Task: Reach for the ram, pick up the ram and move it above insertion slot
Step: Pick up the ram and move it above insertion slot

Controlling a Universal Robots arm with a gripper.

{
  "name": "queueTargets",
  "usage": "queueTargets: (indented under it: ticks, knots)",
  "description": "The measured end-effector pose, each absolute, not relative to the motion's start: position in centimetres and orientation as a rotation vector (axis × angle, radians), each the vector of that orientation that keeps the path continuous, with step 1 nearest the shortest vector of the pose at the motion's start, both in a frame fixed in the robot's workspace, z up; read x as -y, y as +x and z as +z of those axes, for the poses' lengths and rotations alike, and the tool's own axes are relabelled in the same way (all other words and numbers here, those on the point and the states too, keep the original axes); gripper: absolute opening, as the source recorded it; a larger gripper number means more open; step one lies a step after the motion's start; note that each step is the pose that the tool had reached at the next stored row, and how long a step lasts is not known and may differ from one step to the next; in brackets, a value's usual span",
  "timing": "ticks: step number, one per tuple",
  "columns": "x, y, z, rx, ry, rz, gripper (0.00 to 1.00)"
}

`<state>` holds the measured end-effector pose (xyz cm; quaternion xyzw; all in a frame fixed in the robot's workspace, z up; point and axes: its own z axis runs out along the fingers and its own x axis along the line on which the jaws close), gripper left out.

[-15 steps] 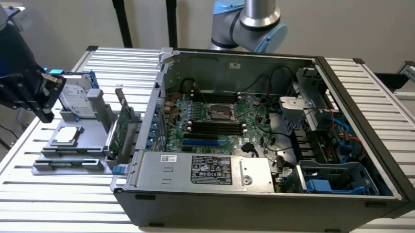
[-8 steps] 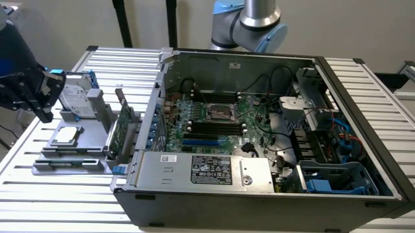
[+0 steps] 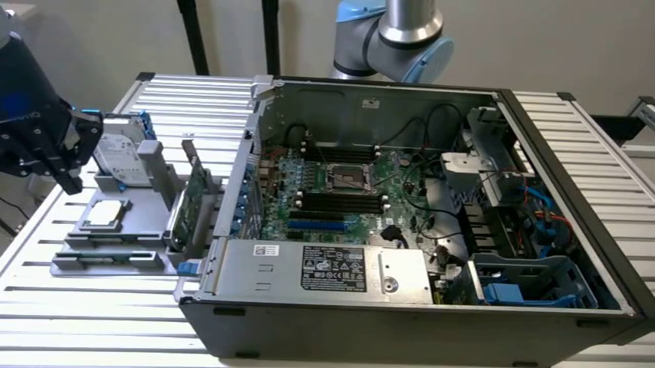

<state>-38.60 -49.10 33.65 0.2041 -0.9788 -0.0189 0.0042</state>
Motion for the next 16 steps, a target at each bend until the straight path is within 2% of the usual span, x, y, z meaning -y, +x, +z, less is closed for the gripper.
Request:
queueTargets:
  ticks: [16]
  knots:
    - [49.1,-38.6,33.65,2.936,1.077,-0.056,0.11]
